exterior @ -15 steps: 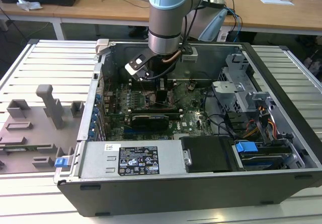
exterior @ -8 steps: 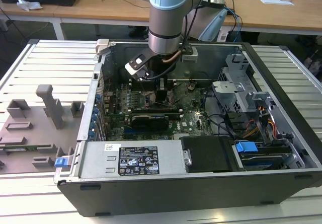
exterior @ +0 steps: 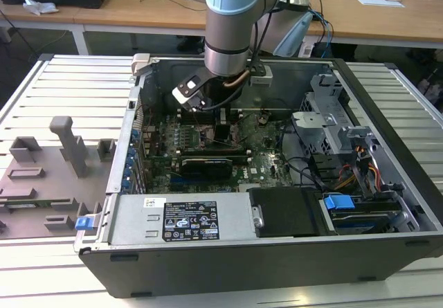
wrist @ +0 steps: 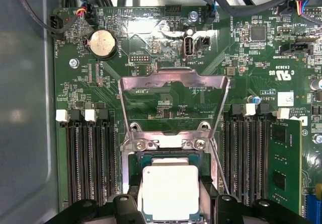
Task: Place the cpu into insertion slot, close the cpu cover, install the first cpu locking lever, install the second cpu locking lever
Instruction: 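Place the cpu into insertion slot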
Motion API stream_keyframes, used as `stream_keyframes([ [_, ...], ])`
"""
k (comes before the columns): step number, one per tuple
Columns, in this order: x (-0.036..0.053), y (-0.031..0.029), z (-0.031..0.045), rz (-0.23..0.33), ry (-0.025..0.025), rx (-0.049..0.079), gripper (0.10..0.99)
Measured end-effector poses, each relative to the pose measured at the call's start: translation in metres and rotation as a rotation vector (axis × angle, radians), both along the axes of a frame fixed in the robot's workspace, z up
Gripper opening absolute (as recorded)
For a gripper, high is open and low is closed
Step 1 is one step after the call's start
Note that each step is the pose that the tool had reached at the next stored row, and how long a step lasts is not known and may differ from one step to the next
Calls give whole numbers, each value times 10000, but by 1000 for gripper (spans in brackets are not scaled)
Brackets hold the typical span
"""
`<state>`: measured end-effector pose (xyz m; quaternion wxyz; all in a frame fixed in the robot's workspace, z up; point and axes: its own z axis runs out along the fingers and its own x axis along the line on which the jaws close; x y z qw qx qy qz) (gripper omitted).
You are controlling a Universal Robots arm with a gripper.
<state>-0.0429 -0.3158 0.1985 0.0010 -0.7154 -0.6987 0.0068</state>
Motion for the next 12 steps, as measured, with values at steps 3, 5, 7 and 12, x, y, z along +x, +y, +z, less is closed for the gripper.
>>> stream_keyframes([
  [3,0,0,-2,0,-1,2,612],
  [5,0,0,76,0,-2,2,612],
  [7,0,1,170,0,-2,2,612],
  [12,1,14,310,1,-2,2,467],
])
